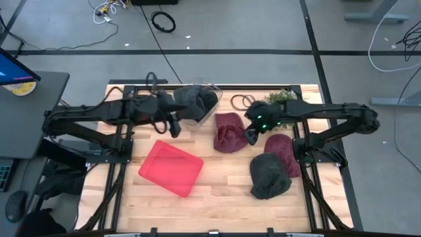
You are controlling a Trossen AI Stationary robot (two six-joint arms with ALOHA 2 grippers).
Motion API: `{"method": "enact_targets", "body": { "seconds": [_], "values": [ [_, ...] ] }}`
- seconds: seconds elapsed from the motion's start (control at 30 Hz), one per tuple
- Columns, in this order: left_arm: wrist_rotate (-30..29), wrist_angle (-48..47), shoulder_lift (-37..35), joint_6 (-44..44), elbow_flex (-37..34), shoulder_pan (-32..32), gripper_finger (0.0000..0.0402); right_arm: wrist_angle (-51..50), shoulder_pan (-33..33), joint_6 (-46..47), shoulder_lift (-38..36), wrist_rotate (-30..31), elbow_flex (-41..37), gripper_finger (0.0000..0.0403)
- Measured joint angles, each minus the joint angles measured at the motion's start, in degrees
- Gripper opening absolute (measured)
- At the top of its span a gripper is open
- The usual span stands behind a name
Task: Pick & Place hat
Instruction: Put the left red cap into the red bin
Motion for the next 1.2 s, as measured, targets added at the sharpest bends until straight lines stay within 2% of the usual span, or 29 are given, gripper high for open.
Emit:
{"method": "enact_targets", "body": {
  "seconds": [0.13, 0.23, 0.43, 0.6, 0.77, 0.97, 1.2],
  "values": [
    [-0.03, -0.25, -1.66, 1.45, -0.02, 0.37, 0.0122, -6.74, -0.74, 3.58, 6.76, 2.3, -0.17, 0.0254],
    [-0.14, -0.12, -2.07, 1.72, -0.04, 0.37, 0.0122, -7.45, -0.98, 5.93, 10.92, 2.44, -0.17, 0.0254],
    [0.11, -0.43, -1.89, 3.13, -0.07, 0.37, 0.0122, -2.87, -0.95, 7.8, 16.68, 2.35, -0.17, 0.0285],
    [0.62, -0.41, -1.85, 3.93, -0.07, 0.37, 0.0122, -3.43, -0.96, 9.01, 19.91, 6.73, -0.17, 0.0316],
    [0.64, -0.41, -1.85, 4.65, -0.07, 0.37, 0.0122, -0.07, -1.25, 7.26, 22.89, 7.04, -0.2, 0.0324],
    [0.64, -0.36, -1.85, 4.67, -0.07, 0.37, 0.0122, 0.72, -1.4, 7.04, 26.68, 6.71, -0.2, 0.0302],
    [0.64, -0.35, -1.85, 4.49, -0.07, 0.37, 0.0122, 1.99, -1.4, 5.45, 30.32, 6.65, -0.22, 0.0247]
  ]
}}
